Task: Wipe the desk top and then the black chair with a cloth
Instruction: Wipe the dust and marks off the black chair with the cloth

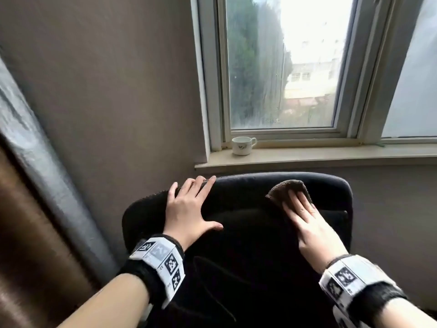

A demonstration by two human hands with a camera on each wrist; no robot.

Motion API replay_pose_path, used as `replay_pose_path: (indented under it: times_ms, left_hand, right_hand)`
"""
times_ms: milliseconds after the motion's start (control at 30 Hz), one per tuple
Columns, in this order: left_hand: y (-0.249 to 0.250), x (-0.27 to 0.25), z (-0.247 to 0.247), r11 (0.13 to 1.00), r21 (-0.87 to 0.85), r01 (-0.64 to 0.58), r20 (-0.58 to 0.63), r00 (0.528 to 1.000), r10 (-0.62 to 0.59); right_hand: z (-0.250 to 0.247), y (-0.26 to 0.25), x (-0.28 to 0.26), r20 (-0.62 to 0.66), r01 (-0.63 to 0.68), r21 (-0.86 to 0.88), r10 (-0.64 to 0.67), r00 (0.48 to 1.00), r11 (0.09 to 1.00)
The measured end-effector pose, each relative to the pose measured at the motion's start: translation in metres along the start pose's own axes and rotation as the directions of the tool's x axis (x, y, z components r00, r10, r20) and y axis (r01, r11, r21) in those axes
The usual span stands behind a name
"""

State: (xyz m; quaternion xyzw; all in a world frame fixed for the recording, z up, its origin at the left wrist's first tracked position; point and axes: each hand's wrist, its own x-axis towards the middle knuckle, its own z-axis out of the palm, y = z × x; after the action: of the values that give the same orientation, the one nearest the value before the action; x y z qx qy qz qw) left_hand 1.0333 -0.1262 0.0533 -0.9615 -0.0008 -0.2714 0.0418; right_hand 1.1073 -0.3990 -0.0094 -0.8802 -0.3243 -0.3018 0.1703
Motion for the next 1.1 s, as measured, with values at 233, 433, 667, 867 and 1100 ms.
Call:
replay_pose_path:
  times_ms: [233,433,667,867,1100]
  left_hand:
    - [-0.045,-0.065,-0.039,0.977,0.135,0.164,0.043,0.984,-0.171]
    - [-0.058,-0.138,-0.097,0.893,0.330,0.306,0.177,0.909,-0.377]
    - [-0.058,-0.225,-0.183,0.850,0.409,0.332,0.429,0.752,-0.501]
    - [-0.027,-0.281,-0.238,0.856,0.267,0.442,0.466,0.719,-0.516]
    - [0.025,-0.346,-0.271,0.711,0.134,0.691,0.297,0.656,-0.694]
  right_hand:
    - [0.026,-0.083,0.021,0.097,-0.061,0.220,0.041,0.994,0.974]
    - [0.031,-0.176,0.018,0.260,-0.037,0.439,-0.088,0.962,0.897]
    - [0.016,-0.288,-0.073,0.414,0.039,0.664,-0.410,0.813,0.747]
    - [-0.017,-0.332,-0.138,0.234,0.209,0.806,-0.623,0.747,0.554]
    - [-0.048,-0.366,-0.151,-0.056,0.367,0.852,-0.633,0.772,0.373]
